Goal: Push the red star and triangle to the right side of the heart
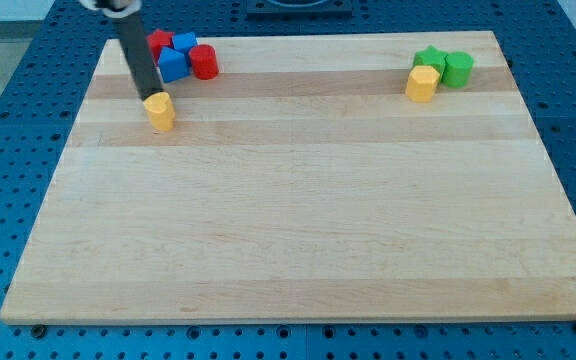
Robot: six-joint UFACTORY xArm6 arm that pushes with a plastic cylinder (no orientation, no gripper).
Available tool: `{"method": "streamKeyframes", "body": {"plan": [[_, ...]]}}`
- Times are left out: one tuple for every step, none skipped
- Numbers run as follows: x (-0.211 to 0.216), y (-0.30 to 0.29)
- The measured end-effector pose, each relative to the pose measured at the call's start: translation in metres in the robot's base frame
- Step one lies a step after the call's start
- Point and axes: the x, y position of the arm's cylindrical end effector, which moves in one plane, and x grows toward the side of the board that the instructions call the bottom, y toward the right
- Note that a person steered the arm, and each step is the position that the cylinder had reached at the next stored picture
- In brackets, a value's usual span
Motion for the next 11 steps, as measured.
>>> {"method": "streamKeyframes", "body": {"plan": [[-0.006,-0.037],[-0.038,-0.06],[-0.081,-0.062],[-0.121,-0.061],[-0.124,-0.045],[-0.123,-0.021],[-0.122,-0.004],[-0.117,0.01],[-0.104,0.022],[-0.085,0.032],[-0.059,0.043]]}}
